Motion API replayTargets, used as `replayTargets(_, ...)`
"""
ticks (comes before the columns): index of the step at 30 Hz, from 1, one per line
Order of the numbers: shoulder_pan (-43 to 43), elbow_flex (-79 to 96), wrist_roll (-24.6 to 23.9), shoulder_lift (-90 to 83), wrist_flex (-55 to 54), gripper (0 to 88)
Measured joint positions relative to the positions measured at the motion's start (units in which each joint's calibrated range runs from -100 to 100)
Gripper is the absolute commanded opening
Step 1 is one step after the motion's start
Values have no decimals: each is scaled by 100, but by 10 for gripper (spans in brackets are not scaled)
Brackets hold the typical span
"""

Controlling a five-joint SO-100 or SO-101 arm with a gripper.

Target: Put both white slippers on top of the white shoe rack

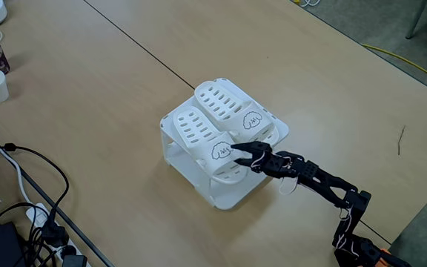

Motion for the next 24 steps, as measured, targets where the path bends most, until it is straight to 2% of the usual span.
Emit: replayTargets(24, 337, 0, 0, 8, 0, 186)
